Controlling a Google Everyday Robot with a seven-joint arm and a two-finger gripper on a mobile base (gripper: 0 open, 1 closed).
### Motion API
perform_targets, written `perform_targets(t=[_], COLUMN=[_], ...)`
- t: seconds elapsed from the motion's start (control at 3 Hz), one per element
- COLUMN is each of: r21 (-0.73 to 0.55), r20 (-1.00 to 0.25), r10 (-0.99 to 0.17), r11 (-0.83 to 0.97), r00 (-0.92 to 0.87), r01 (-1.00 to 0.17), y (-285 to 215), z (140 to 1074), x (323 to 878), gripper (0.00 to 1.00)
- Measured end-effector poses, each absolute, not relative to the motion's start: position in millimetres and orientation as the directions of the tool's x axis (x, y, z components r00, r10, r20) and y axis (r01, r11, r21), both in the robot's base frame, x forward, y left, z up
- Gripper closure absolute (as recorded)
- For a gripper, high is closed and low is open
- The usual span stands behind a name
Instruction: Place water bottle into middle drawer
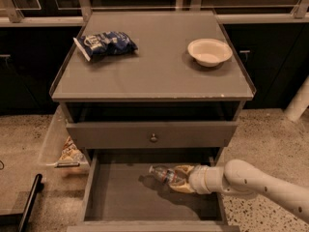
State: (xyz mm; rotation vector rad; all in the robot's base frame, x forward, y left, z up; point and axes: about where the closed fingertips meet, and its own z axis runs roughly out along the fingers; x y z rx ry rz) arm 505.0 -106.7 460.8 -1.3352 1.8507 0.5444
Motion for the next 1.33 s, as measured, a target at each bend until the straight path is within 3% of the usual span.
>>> perform_targets(t=[1.33], r21=[-0.165], r20=[-0.835], r10=[-0.550], r11=[0.288], r00=[-0.021], r01=[-0.943], y=[-75], z=[389], x=[524], gripper=[1.00])
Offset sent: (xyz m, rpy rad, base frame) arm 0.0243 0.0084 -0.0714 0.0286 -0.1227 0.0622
